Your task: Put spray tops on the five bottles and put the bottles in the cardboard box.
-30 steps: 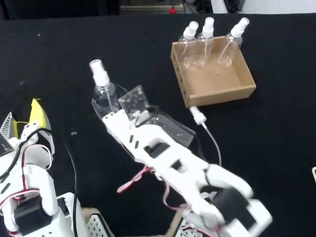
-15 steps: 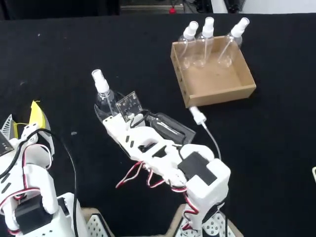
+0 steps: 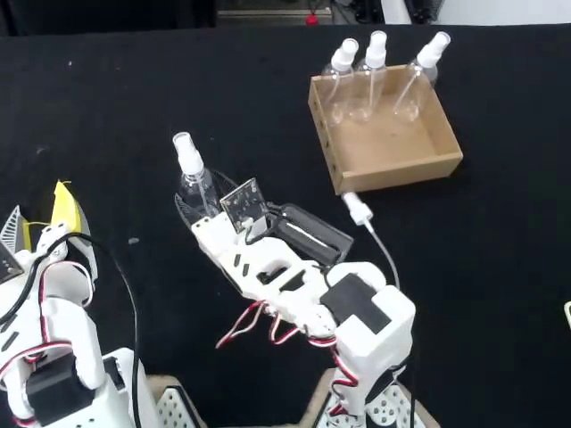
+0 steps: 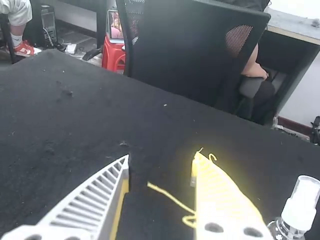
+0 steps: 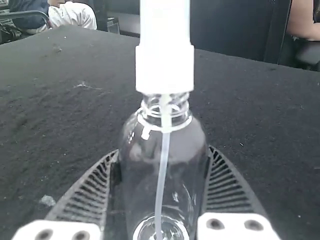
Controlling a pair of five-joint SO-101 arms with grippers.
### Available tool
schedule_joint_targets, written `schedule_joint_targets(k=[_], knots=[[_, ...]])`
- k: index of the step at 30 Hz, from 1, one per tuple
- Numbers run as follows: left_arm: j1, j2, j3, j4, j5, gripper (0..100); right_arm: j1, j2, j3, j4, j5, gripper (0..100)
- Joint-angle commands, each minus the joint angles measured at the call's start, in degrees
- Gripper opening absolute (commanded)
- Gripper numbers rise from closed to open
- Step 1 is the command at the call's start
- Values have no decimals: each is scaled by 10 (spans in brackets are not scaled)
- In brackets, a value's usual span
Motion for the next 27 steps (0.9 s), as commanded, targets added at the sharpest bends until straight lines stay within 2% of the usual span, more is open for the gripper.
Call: schedule_joint_targets(k=[1,3,9,23,27], knots=[[-1,-3,-41,3,4,200,4,-2,0,-18,0,125],[-1,-3,-44,3,4,200,4,-2,0,-18,0,130],[-5,-3,-56,3,4,200,3,-5,10,-18,0,232],[-5,-3,-56,3,1,200,2,-41,22,-18,-2,242],[-3,-3,-56,3,4,200,-3,-46,23,7,-4,342]])
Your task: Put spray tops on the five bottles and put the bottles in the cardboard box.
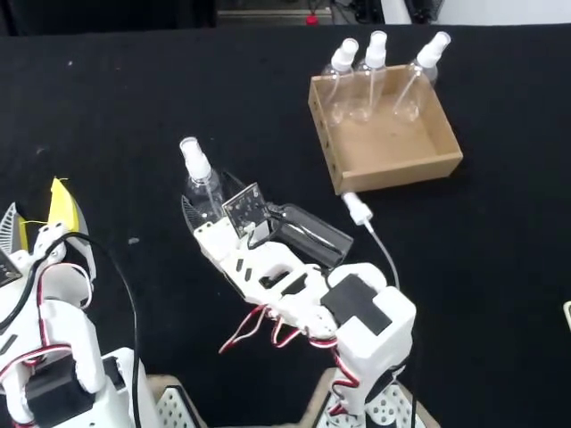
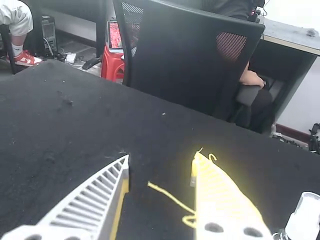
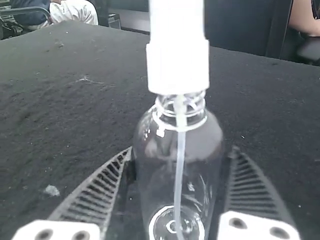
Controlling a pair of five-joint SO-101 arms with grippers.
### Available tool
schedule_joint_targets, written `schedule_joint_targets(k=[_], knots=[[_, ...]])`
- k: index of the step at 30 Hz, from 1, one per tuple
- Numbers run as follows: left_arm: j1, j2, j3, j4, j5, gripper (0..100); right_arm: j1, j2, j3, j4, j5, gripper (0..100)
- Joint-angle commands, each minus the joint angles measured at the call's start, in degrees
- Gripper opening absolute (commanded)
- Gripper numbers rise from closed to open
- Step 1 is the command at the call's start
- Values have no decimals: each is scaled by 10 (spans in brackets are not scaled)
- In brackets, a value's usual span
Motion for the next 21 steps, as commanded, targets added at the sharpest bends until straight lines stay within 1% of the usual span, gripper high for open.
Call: schedule_joint_targets(k=[1,3,9,16,21], knots=[[-3,-3,-36,3,4,200,-3,-40,-3,30,-4,364],[-4,-3,-36,3,4,200,-8,-43,-4,44,-4,370],[-5,-3,-32,3,0,200,-14,-51,-3,15,-2,348],[-5,-3,-31,3,1,200,-15,-142,33,20,-4,348],[-1,-3,-31,3,4,200,-15,-167,9,104,-5,348]])
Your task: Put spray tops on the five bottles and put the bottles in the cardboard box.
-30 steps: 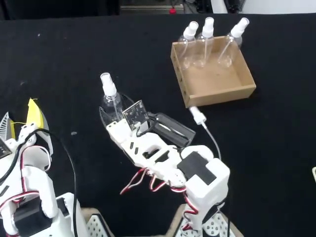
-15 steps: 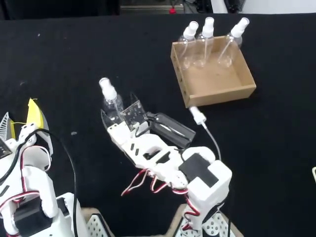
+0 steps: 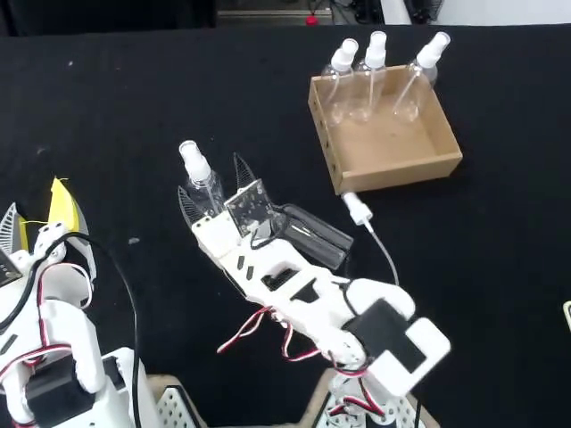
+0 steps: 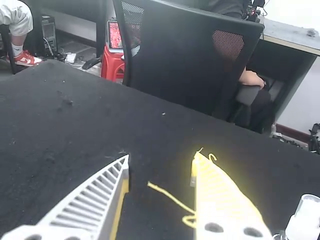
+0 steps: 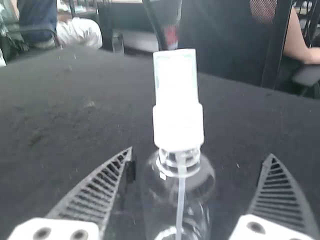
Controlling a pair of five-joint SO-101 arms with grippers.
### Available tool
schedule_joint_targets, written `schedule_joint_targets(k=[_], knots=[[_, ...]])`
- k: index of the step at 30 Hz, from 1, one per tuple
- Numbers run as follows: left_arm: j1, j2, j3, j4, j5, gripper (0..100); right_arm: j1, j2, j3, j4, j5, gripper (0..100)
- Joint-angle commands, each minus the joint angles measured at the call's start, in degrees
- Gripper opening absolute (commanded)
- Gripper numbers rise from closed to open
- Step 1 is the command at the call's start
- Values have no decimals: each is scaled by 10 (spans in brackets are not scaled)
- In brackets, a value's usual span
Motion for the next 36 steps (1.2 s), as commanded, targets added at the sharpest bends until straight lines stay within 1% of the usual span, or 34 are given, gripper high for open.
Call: schedule_joint_targets(k=[1,4,20,22,26,27,33,36], knots=[[-1,-3,-31,3,4,200,-10,-39,-29,35,-11,348],[-5,-3,-30,3,1,200,-10,-36,-44,39,-25,348],[-6,-3,-30,3,0,200,-9,-36,-47,39,-24,343],[-6,-3,-30,3,0,200,-9,-36,-48,39,-23,299],[-6,-3,-30,3,0,200,-9,-36,-49,35,-21,116],[-6,-3,-30,3,0,200,-8,-36,-49,35,-20,90],[-6,-3,-31,3,0,200,-2,-56,-40,34,-15,96],[-6,-3,-31,4,0,200,-1,-116,-7,38,19,92]])
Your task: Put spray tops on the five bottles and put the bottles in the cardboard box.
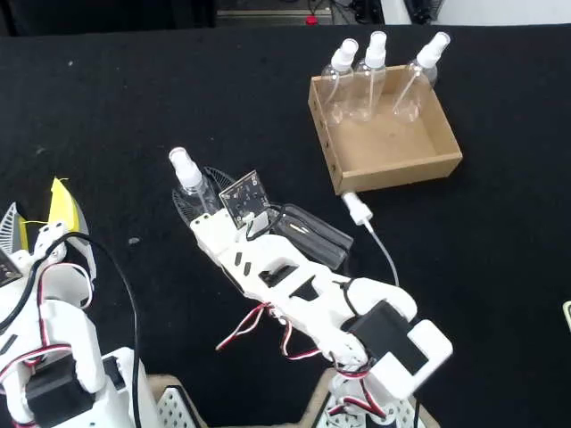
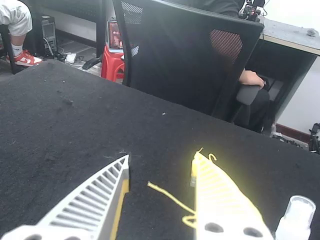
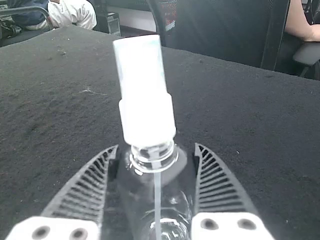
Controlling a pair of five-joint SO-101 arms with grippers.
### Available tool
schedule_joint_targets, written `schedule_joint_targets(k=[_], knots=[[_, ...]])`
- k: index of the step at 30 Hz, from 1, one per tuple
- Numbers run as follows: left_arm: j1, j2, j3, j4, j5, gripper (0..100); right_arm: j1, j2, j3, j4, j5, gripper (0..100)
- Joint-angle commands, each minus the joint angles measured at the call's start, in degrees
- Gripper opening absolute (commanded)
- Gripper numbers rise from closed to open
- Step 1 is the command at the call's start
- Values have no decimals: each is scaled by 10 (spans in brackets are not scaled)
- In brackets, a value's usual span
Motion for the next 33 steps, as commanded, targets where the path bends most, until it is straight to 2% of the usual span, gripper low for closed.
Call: schedule_joint_targets(k=[1,5,10,13,18,21,24,28,33], knots=[[-6,-3,-31,7,0,200,1,-115,25,0,34,91],[-1,-3,-36,30,0,200,19,-259,99,40,50,60],[-1,-3,-31,26,4,200,73,-465,65,299,43,33],[0,-3,-36,27,4,200,120,-567,15,458,-11,70],[0,-3,-36,29,4,200,232,-655,-58,608,-42,109],[0,-3,-33,29,4,200,326,-656,-76,616,-43,109],[0,-3,-32,29,4,200,389,-629,-79,587,-47,109],[0,-3,-36,28,4,200,405,-539,-83,519,-42,109],[0,-3,-30,30,4,200,405,-391,-83,375,-42,109]])
